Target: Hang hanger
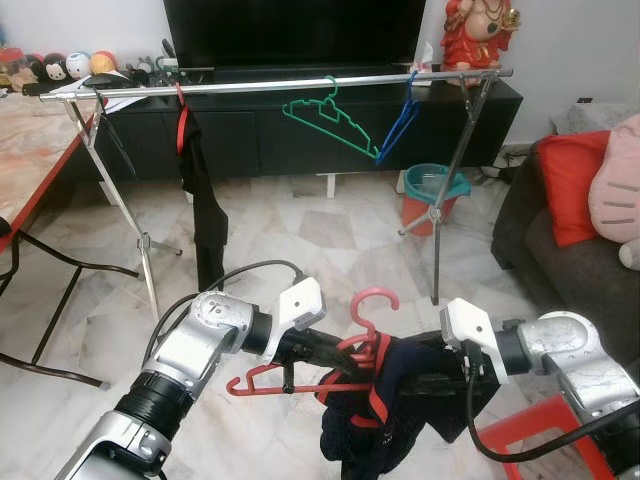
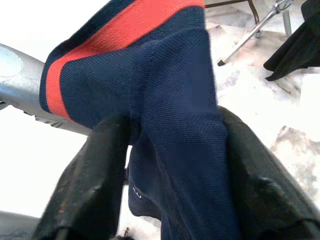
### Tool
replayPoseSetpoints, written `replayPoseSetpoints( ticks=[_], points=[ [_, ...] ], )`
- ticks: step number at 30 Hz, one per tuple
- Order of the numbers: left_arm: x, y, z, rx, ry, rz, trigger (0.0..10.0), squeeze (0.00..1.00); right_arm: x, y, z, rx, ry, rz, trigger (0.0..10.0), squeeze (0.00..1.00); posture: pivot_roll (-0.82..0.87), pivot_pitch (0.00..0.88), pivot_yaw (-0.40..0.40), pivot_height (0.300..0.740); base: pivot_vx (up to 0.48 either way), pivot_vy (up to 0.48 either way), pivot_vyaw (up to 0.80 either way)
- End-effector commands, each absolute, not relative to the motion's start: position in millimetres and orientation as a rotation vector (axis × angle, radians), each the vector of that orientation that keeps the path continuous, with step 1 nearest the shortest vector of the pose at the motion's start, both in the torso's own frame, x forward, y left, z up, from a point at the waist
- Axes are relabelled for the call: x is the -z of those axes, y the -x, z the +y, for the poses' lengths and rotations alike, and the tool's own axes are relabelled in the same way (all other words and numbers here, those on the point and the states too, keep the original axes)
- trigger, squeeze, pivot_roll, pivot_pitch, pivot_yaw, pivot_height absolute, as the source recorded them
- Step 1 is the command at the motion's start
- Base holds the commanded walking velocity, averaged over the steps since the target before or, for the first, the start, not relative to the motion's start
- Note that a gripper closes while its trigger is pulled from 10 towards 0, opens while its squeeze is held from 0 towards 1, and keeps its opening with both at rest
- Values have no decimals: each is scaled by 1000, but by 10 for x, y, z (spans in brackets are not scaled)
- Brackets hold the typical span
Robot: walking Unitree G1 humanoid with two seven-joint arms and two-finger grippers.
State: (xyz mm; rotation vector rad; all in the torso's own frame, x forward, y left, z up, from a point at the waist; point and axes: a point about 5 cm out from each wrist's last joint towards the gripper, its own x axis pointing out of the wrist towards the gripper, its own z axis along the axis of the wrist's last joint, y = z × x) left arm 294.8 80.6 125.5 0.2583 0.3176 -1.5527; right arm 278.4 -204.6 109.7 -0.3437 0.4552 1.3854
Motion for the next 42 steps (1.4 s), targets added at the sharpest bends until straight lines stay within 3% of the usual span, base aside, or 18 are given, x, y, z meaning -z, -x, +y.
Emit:
replayPoseSetpoints(
  ticks=[1, 29, 30, 31, 33, 34, 42],
  points=[
    [-1405, -3000, 756, 1557, -285, 248, 10000, 0, -1073, -2777, -2020, -1407, 349, 466, 0, 0, 14, 0, -3, 740, 0, 0, 0],
    [-1419, -3040, 670, 1552, -283, 229, 10000, 0, -951, -2696, -1870, -1452, 314, 468, 0, 0, 9, 0, 23, 740, 0, 0, 0],
    [-1418, -3036, 670, 1558, -280, 231, 10000, 67, -957, -2702, -1862, -1450, 313, 465, 0, 0, 10, 0, 24, 740, 0, 0, 0],
    [-1417, -3031, 670, 1562, -277, 230, 10000, 475, -955, -2706, -1863, -1446, 314, 464, 0, 0, 11, 0, 25, 740, 0, 0, 0],
    [-1417, -3027, 669, 1567, -274, 229, 10000, 475, -953, -2708, -1866, -1442, 315, 463, 0, 0, 11, 0, 25, 740, 0, 0, 0],
    [-1411, -3021, 677, 1574, -266, 236, 10000, 1000, -950, -2709, -1872, -1441, 319, 468, 0, 0, 12, 0, 26, 740, 0, 0, 0],
    [-1419, -3053, 737, 1559, -276, 247, 10000, 1000, -949, -2718, -1869, -1441, 335, 476, 0, 0, 15, 0, 29, 740, 0, 0, 0]
  ],
)
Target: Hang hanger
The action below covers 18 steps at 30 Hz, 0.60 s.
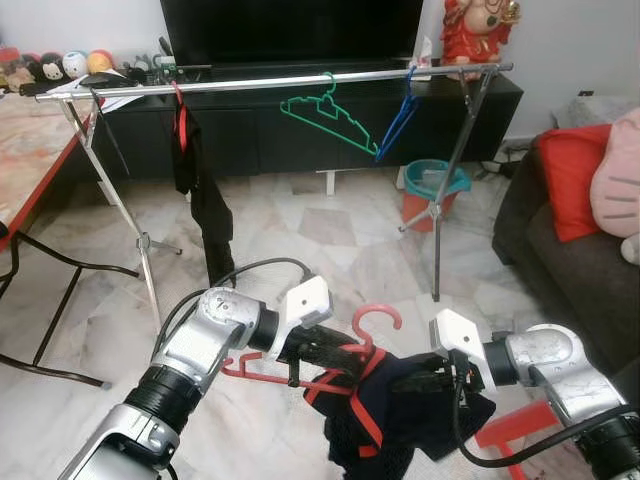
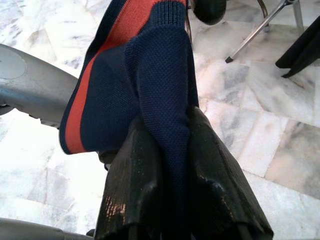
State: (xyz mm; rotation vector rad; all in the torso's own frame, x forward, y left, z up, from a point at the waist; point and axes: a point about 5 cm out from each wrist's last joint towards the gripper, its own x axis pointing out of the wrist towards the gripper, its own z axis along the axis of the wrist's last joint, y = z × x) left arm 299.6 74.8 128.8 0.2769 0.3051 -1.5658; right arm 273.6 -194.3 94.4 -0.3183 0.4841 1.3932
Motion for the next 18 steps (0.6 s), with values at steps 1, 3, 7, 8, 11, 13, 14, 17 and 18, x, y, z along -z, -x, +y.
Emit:
replayPoseSetpoints(
  ticks=[1, 3, 7, 8, 11, 13, 14, 17, 18],
  points=[
    [-1424, -3059, 743, 1557, -278, 247, 10000, 1000, -943, -2721, -1871, -1438, 340, 479, 0, 0, 17, 0, 28, 740, 0, 0, 0],
    [-1431, -3068, 755, 1553, -283, 246, 10000, 1000, -933, -2724, -1876, -1434, 349, 485, 0, 0, 17, 0, 28, 740, 0, 0, 0],
    [-1441, -3083, 800, 1553, -300, 257, 10000, 1000, -904, -2736, -1895, -1417, 389, 501, 0, 0, 21, 0, 26, 740, 0, 0, 0],
    [-1443, -3084, 819, 1556, -306, 262, 10000, 1000, -891, -2754, -1906, -1397, 407, 502, 0, 0, 21, 0, 26, 740, 0, 0, 0],
    [-1459, -3075, 868, 1573, -312, 279, 10000, 1000, -857, -2806, -1949, -1339, 459, 512, 0, 0, 22, 0, 26, 740, 0, 0, 0],
    [-1464, -3070, 884, 1582, -315, 286, 10000, 1000, -840, -2837, -1974, -1303, 488, 517, 0, 0, 22, 0, 26, 740, 0, 0, 0],
    [-1468, -3066, 894, 1587, -316, 291, 10000, 1000, -823, -2857, -1993, -1278, 513, 524, 0, 0, 22, 0, 25, 740, 0, 0, 0],
    [-1471, -3060, 920, 1593, -327, 299, 10000, 1000, -782, -2902, -2035, -1213, 538, 541, 0, 0, 24, 0, 25, 740, 0, 0, 0],
    [-1470, -3059, 926, 1594, -330, 301, 10000, 1000, -778, -2902, -2036, -1213, 539, 540, 0, 0, 24, 0, 25, 740, 0, 0, 0]
  ],
)
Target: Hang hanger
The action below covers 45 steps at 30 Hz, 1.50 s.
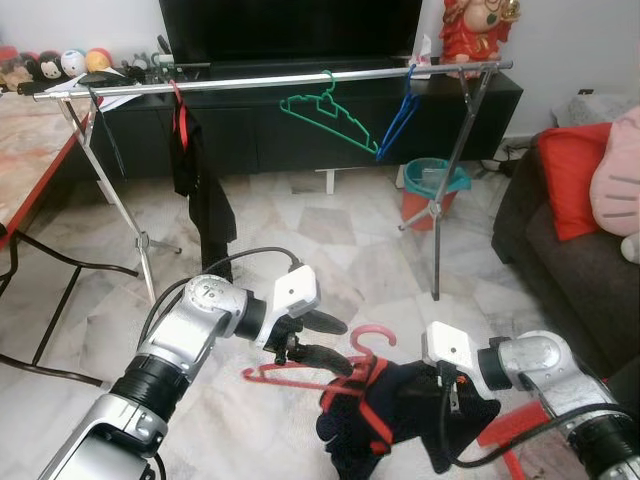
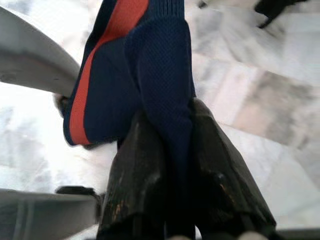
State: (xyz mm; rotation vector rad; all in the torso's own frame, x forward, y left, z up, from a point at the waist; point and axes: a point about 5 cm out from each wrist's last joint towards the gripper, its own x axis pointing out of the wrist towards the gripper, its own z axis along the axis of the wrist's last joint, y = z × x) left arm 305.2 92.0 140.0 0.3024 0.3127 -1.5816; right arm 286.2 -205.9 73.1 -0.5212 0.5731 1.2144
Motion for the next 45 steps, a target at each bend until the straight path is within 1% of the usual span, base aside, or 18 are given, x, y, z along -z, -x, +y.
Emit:
replayPoseSetpoints(
  ticks=[1, 2, 3, 4, 6, 7, 8, 9, 10, 12, 15, 23, 27, 33, 37, 43, 44, 45],
  points=[
    [-1469, -3075, 949, 1574, -334, 303, 10000, 1000, -764, -2907, -2051, -1196, 548, 545, 0, 0, 21, 0, 28, 740, 0, 0, 0],
    [-1468, -3086, 966, 1559, -337, 305, 10000, 1000, -753, -2911, -2062, -1183, 555, 549, 0, 0, 19, 0, 29, 740, 0, 0, 0],
    [-1448, -3124, 1077, 1487, -377, 314, 10000, 1000, -686, -2902, -2130, -1145, 638, 578, 0, 0, 12, 0, 35, 740, 0, 0, 0],
    [-1448, -3124, 1077, 1487, -377, 314, 10000, 1000, -686, -2902, -2130, -1145, 638, 578, 0, 0, 12, 0, 35, 740, 0, 0, 0],
    [-1472, -3244, 1237, 1302, -366, 270, 10000, 1000, -659, -2935, -2202, -1058, 639, 572, 0, 0, 15, 0, 36, 740, 0, 0, 0],
    [-1485, -3363, 1414, 1098, -352, 227, 10000, 459, -667, -2969, -2252, -988, 617, 556, 0, 0, 21, 0, 35, 740, 0, 0, 0],
    [-1485, -3363, 1414, 1098, -352, 227, 10000, 459, -667, -2969, -2252, -988, 617, 556, 0, 0, 21, 0, 35, 740, 0, 0, 0],
    [-1435, -3418, 1588, 935, -372, 220, 10000, 0, -658, -2972, -2281, -963, 610, 558, 0, 0, 21, 0, 36, 740, 0, 0, 0],
    [-1382, -3416, 1689, 861, -408, 223, 10000, 0, -647, -2956, -2283, -978, 612, 559, 0, 0, 20, 0, 37, 740, 0, 0, 0],
    [-1297, -3405, 1789, 765, -336, 263, 10000, 0, -641, -2964, -2277, -962, 609, 551, 0, 0, 19, 0, 36, 740, 0, 0, 0],
    [-1213, -3369, 1852, 642, -292, 228, 10000, 0, -670, -3015, -2233, -944, 598, 517, 0, 0, 24, 0, 37, 740, 0, 0, 0],
    [-976, -3305, 1813, 516, -237, 248, 10000, 0, -859, -3200, -2118, -873, 569, 402, 0, 0, 12, 0, 44, 740, 0, 0, 0],
    [-834, -3308, 1795, 416, -155, 304, 10000, 0, -974, -3329, -2118, -794, 628, 384, 0, 0, 7, 0, 44, 740, 0, 0, 0],
    [-755, -3295, 1665, 448, -84, 331, 10000, 0, -1139, -3438, -2024, -774, 588, 327, 0, 0, 1, 0, 46, 740, 0, 0, 0],
    [-756, -3302, 1484, 508, 57, 301, 10000, 0, -1341, -3498, -1819, -840, 534, 241, 0, 0, 6, 0, 40, 740, 0, 0, 0],
    [-721, -3324, 1418, 496, 181, 295, 10000, 0, -1558, -3524, -1662, -899, 518, 188, 0, 0, -5, 0, 43, 740, 0, 0, 0],
    [-713, -3325, 1415, 494, 197, 295, 10000, 125, -1586, -3518, -1644, -910, 516, 180, 0, 0, -5, 0, 43, 740, 0, 0, 0],
    [-703, -3327, 1417, 484, 215, 296, 10000, 1000, -1610, -3510, -1626, -922, 517, 173, 0, 0, -5, 0, 43, 740, 0, 0, 0]
  ],
)
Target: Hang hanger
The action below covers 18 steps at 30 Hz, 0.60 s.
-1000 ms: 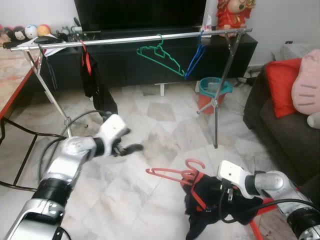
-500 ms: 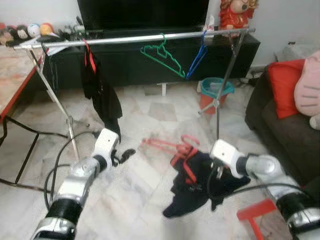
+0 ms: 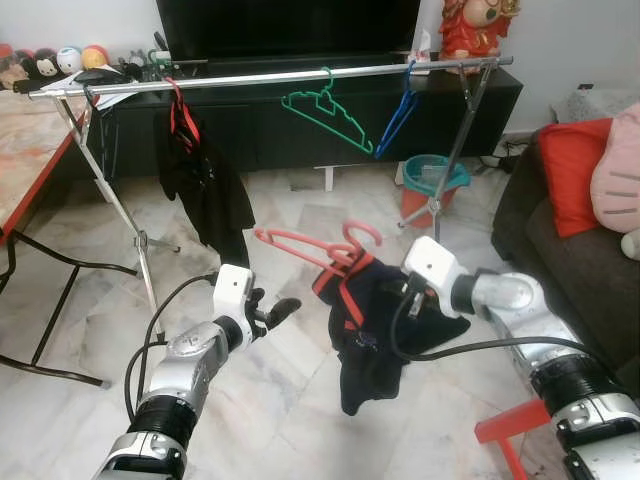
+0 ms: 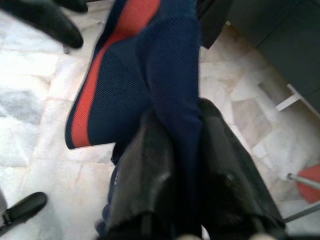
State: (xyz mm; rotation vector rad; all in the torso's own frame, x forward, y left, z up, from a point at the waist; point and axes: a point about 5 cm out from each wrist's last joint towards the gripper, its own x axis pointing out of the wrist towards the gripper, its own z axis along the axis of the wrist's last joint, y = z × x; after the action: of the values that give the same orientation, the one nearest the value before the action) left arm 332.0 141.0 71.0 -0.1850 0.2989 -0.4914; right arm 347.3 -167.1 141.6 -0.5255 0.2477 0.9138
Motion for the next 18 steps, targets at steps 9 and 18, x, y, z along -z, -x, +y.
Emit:
replayPoseSetpoints(
  ticks=[9, 18],
  points=[
    [-636, -3338, 1433, 411, 308, 275, 10000, 231, -1743, -3448, -1559, -968, 478, 155, 0, 0, -12, 0, 41, 740, 0, 0, 0],
    [-624, -3297, 1326, 490, 341, 215, 10000, 0, -1826, -3278, -1468, -1120, 438, 123, 0, 0, -21, 0, 35, 740, 0, 0, 0]
  ],
)
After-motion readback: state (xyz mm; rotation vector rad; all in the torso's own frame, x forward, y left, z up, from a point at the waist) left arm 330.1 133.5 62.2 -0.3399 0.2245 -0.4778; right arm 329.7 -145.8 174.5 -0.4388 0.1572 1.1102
